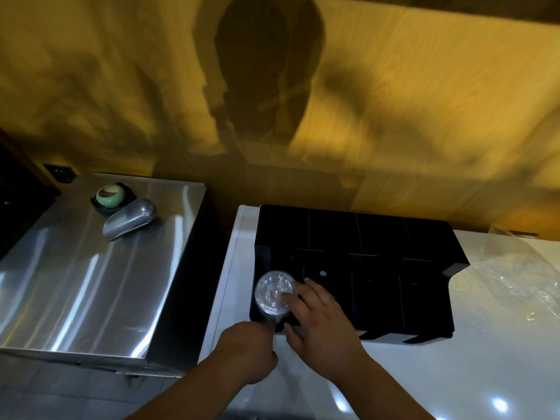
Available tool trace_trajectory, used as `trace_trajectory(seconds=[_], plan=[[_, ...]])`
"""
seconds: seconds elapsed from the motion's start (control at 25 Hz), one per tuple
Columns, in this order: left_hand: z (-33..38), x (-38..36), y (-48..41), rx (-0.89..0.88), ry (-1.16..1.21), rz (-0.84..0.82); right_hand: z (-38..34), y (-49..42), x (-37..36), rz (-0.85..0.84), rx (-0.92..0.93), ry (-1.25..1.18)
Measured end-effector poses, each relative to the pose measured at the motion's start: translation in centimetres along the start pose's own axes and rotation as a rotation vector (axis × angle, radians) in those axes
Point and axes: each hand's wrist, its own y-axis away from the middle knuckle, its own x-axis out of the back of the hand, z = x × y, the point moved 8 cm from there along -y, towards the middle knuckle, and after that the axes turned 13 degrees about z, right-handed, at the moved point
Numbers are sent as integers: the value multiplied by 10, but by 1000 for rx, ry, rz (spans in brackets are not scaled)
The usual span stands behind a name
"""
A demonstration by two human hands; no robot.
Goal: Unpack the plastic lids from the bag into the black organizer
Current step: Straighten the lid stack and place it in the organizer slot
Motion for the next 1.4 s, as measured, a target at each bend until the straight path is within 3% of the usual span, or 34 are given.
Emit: trace_trajectory(seconds=[0.12, 0.36, 0.48, 0.64, 1.4], plan=[[0, 10, 8, 2, 47, 66, 0, -2, 0, 2, 3, 11], [-6, 73, 5, -107, 29, 519, 8, -6, -5, -32, -32, 7], [-9, 72, -2, -190, -49, 477, 9, -8, -10, -35, -39, 5], [-17, 66, -5, -151, -103, 403, 9, -8, -11, 0, -54, 33], [-5, 69, -15, -151, -40, 510, 4, -14, -17, -2, -69, 74]])
